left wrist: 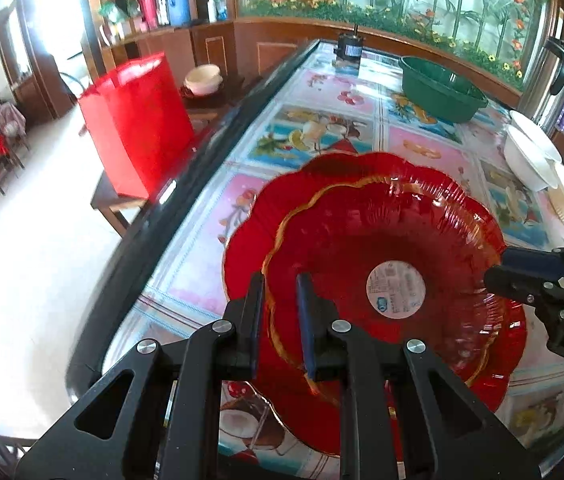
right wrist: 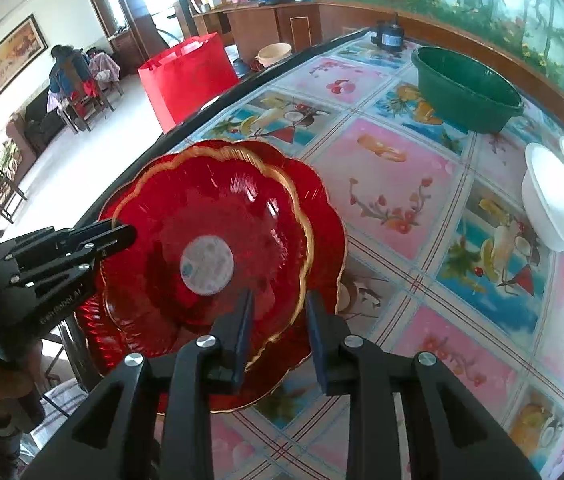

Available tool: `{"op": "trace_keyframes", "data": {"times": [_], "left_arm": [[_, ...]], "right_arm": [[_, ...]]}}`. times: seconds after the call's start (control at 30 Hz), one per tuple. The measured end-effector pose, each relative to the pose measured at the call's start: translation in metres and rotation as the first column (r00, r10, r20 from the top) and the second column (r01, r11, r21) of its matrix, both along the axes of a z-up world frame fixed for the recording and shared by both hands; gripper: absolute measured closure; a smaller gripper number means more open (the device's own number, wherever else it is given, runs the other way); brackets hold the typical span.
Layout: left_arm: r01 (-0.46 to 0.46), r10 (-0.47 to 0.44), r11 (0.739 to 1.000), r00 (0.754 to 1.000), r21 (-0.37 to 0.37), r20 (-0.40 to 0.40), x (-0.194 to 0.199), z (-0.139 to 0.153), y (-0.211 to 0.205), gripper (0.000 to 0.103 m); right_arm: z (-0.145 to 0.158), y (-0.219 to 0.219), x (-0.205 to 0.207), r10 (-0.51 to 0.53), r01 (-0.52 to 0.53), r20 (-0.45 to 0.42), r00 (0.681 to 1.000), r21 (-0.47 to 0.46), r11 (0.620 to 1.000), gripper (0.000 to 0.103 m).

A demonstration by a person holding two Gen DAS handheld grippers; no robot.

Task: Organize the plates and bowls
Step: 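Carry the small red plate and lower it onto the large red plate, then open the left tool and move it toward the dark green basin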

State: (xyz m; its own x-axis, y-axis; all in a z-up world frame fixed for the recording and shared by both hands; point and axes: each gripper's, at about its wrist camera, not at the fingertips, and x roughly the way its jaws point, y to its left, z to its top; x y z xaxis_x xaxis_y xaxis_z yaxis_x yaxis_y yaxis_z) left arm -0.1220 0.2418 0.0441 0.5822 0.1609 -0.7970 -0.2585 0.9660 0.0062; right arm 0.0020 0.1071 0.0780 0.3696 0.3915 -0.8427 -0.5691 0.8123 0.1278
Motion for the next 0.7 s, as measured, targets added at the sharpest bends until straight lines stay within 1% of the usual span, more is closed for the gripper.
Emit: {"op": "trace_keyframes", "data": {"times": [0.07, 0.13, 0.23, 0.3, 0.33, 0.37, 0.4, 0.43, 0.47, 0.5, 0.53, 0.6, 0.7], "left_arm": [[0.003, -0.003, 1.0, 1.0, 0.012, 0.008, 0.001, 0.002, -0.002, 0.087], [0.001, -0.002, 0.999, 1.0, 0.036, 0.02, 0.001, 0.004, -0.004, 0.087], [-0.01, 0.006, 0.998, 0.998, 0.069, 0.062, -0.001, 0.009, -0.006, 0.087], [-0.021, 0.014, 0.997, 0.996, 0.073, 0.087, -0.003, 0.012, -0.007, 0.085], [-0.027, 0.02, 0.997, 0.995, 0.074, 0.102, -0.003, 0.014, -0.007, 0.078], [-0.032, 0.023, 0.997, 0.993, 0.076, 0.113, -0.003, 0.016, -0.008, 0.068], [-0.035, 0.025, 0.996, 0.992, 0.079, 0.124, -0.003, 0.017, -0.009, 0.062], [-0.043, 0.031, 0.996, 0.989, 0.082, 0.143, -0.004, 0.019, -0.011, 0.053], [-0.048, 0.034, 0.995, 0.987, 0.083, 0.156, -0.005, 0.022, -0.012, 0.048], [-0.051, 0.037, 0.995, 0.984, 0.081, 0.172, -0.005, 0.024, -0.014, 0.047], [-0.051, 0.035, 0.996, 0.981, 0.077, 0.19, -0.005, 0.027, -0.017, 0.047], [-0.045, 0.028, 0.996, 0.978, 0.077, 0.205, -0.004, 0.032, -0.023, 0.047], [-0.026, 0.008, 0.997, 0.973, 0.074, 0.231, -0.001, 0.04, -0.034, 0.047]], "right_arm": [[0.0, 0.001, 0.0, 0.004, -0.004, -0.002, 1.0, 0.001, 1.0, 0.07], [-0.002, 0.002, 0.0, 0.009, -0.009, -0.01, 1.0, 0.007, 1.0, 0.069], [0.0, 0.001, -0.003, 0.015, -0.015, -0.009, 1.0, 0.016, 1.0, 0.065], [0.004, 0.0, -0.005, 0.016, -0.016, 0.0, 1.0, 0.025, 1.0, 0.06], [0.006, 0.0, -0.006, 0.017, -0.017, 0.005, 1.0, 0.03, 0.999, 0.058], [0.009, -0.001, -0.007, 0.02, -0.02, 0.012, 1.0, 0.033, 0.999, 0.055], [0.011, -0.001, -0.008, 0.023, -0.023, 0.018, 1.0, 0.037, 0.999, 0.05], [0.014, -0.002, -0.009, 0.026, -0.027, 0.023, 0.999, 0.042, 0.999, 0.048], [0.017, -0.004, -0.011, 0.031, -0.033, 0.03, 0.999, 0.053, 0.998, 0.043], [0.019, -0.005, -0.012, 0.032, -0.034, 0.035, 0.999, 0.063, 0.997, 0.038], [0.022, -0.008, -0.013, 0.03, -0.033, 0.04, 0.999, 0.072, 0.997, 0.036], [0.028, -0.012, -0.014, 0.018, -0.022, 0.057, 0.998, 0.071, 0.997, 0.025], [0.039, -0.023, -0.016, -0.014, 0.008, 0.101, 0.995, 0.054, 0.999, 0.024]]}}
